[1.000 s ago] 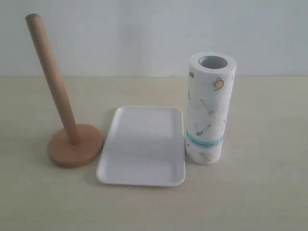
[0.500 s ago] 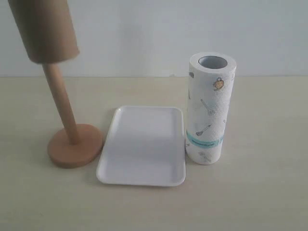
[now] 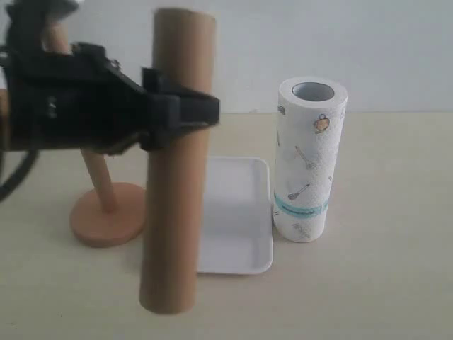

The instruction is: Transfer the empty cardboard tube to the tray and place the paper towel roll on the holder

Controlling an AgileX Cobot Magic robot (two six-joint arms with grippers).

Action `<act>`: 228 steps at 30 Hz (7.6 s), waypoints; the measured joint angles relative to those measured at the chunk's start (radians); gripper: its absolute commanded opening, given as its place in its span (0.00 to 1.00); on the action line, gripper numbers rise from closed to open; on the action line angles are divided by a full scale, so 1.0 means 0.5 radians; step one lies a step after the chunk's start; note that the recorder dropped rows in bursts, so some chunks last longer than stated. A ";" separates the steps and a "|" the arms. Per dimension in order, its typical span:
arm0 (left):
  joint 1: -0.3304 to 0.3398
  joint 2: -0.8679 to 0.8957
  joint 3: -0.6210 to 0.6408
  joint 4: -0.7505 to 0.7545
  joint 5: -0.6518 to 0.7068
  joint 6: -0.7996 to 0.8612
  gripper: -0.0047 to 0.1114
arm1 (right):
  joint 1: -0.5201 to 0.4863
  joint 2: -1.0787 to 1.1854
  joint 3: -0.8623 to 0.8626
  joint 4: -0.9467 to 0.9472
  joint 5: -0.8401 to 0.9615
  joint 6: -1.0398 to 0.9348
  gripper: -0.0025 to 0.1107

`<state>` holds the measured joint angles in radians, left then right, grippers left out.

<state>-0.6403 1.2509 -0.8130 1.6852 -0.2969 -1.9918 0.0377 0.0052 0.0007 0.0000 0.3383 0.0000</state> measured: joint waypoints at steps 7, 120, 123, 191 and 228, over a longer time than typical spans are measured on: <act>-0.034 0.451 -0.213 -0.015 0.190 -0.180 0.08 | 0.000 0.000 0.000 0.000 0.000 0.000 0.08; 0.212 2.199 -2.434 -3.534 2.914 3.499 0.08 | 0.000 0.000 0.000 0.000 0.000 0.000 0.08; 0.212 2.217 -2.515 -3.534 2.949 3.499 0.27 | 0.000 0.000 0.000 0.000 0.000 0.000 0.08; 0.149 -0.139 -2.001 -2.810 3.039 3.701 0.08 | 0.000 0.000 0.000 0.000 0.000 0.000 0.08; 1.055 -2.118 0.704 -2.922 1.439 3.235 0.08 | 0.000 0.000 0.000 0.000 0.000 0.000 0.08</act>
<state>-0.1128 0.1917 -0.4612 0.2242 0.4226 -0.3742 0.0377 0.0052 0.0007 0.0000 0.3383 0.0000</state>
